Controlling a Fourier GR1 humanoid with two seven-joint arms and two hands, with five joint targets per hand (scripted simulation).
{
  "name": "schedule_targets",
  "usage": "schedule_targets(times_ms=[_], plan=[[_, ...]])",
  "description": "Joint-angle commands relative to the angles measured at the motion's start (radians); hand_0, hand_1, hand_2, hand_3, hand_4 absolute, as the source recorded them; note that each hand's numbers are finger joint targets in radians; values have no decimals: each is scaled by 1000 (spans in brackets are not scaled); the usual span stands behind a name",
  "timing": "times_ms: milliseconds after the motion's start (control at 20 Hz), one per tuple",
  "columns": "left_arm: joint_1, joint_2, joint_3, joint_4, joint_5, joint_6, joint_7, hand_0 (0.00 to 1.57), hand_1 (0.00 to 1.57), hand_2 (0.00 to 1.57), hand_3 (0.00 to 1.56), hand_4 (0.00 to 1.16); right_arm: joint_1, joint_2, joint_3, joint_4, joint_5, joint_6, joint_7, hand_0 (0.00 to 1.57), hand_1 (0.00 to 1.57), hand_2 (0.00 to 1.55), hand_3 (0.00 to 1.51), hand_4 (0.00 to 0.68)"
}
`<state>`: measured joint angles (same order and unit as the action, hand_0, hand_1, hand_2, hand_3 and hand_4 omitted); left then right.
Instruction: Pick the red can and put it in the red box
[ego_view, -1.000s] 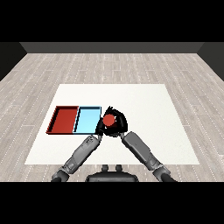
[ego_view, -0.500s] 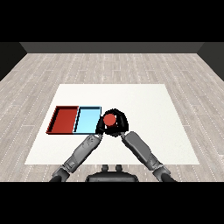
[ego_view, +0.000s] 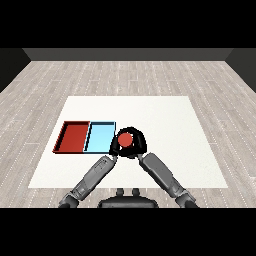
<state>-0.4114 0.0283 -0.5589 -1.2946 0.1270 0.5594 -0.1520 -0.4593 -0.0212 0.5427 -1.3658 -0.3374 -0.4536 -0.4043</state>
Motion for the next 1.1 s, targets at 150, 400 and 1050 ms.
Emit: schedule_targets(times_ms=[150, 400, 1050], plan=[[-23, -27, -29, -28, 44, 32, 3, 1571, 1571, 1546, 1469, 1025, 12, 14, -31, -24, -51, 95, 25, 1402, 1402, 1408, 1370, 471], [-39, -27, -2, 8, 52, 20, -27, 1571, 1571, 1569, 1491, 1140, -6, 20, -16, -39, 5, 78, 45, 0, 0, 0, 0, 0], [77, 21, -1, -98, -9, -7, 5, 1571, 1571, 1571, 1483, 1147, 7, -41, -140, -138, 117, 93, 115, 0, 0, 0, 0, 0]])
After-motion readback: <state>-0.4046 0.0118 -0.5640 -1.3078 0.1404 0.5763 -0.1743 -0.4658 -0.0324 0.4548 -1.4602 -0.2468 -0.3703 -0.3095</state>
